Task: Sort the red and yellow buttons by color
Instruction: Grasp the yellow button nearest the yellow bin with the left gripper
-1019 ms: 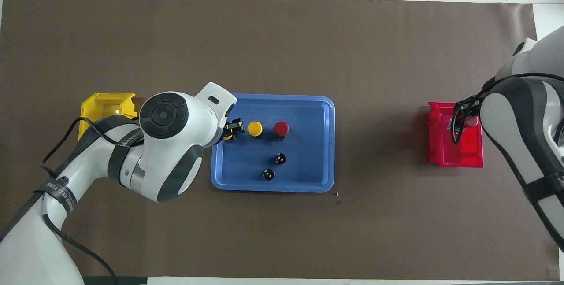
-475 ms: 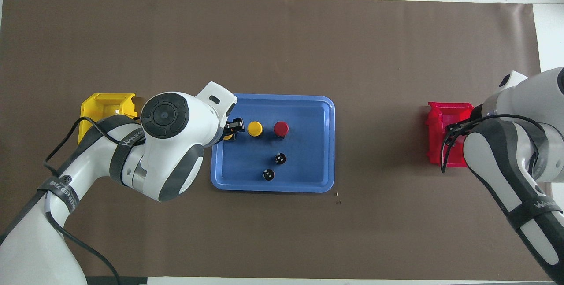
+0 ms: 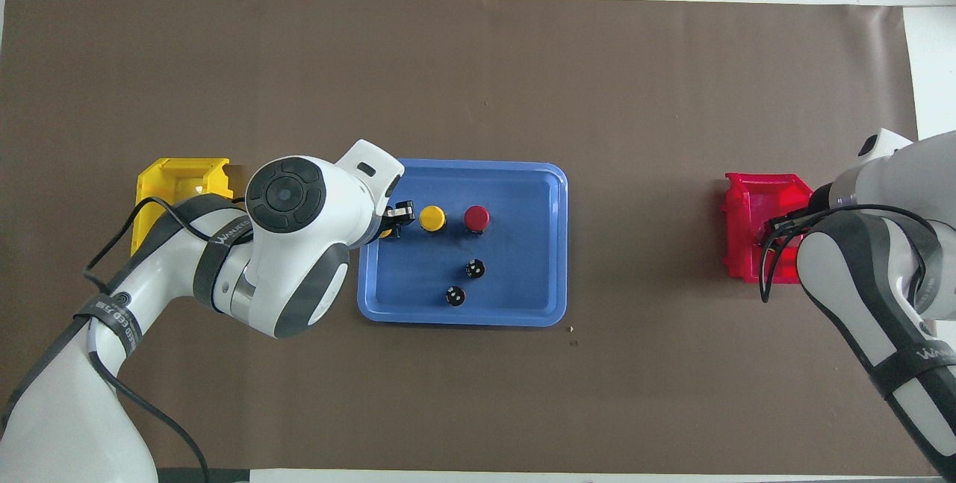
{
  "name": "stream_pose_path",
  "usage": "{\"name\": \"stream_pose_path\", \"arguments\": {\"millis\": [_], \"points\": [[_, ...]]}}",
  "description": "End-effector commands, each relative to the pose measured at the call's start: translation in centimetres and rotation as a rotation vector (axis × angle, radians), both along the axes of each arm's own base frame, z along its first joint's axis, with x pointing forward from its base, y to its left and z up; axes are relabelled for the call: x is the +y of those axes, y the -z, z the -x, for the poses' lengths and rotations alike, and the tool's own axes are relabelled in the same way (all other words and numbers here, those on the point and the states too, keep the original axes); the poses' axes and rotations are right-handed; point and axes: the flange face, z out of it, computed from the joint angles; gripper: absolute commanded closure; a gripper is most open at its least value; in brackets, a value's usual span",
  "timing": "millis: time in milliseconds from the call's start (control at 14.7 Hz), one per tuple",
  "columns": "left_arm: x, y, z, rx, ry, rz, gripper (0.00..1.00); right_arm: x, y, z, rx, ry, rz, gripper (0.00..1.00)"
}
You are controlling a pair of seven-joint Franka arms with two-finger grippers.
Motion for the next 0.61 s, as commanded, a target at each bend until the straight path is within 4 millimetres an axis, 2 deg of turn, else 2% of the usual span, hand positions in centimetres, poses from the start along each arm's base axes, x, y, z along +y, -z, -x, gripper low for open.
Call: {"name": "stream_pose_path", "arguments": {"millis": [0,136,204,272,340,408,543], "points": [[0.0,-0.3,0.2,0.003,-0.012,-0.015,0.94,-0.1,-0.2,1.0,-0.009,-0.012,0.010,0.72],[-0.4,-2.5,0.3,0.030,-0.011,-0.033,0.97,0.0,0.0,1.3,-0.003,-0.006,0.008,0.68],[-0.2,-4.8,0.2,0.044,-0.010,-0.043,0.97,0.0,0.1,1.4,-0.001,-0.006,0.008,0.55],[0.2,-7.0,-0.1,0.061,-0.010,-0.055,0.98,0.0,0.1,1.4,-0.003,-0.005,0.009,0.37],[1.0,-8.9,-0.7,0.089,-0.014,-0.071,0.98,0.0,0.0,1.4,-0.001,-0.006,0.008,0.32],[2.2,-10.3,-1.6,0.102,-0.015,-0.076,0.98,-0.1,-0.3,1.1,-0.001,-0.007,0.008,0.31],[6.5,-12.7,-3.5,0.101,0.005,-0.065,0.98,-0.1,-2.6,-0.6,0.009,-0.012,0.008,0.31]]}}
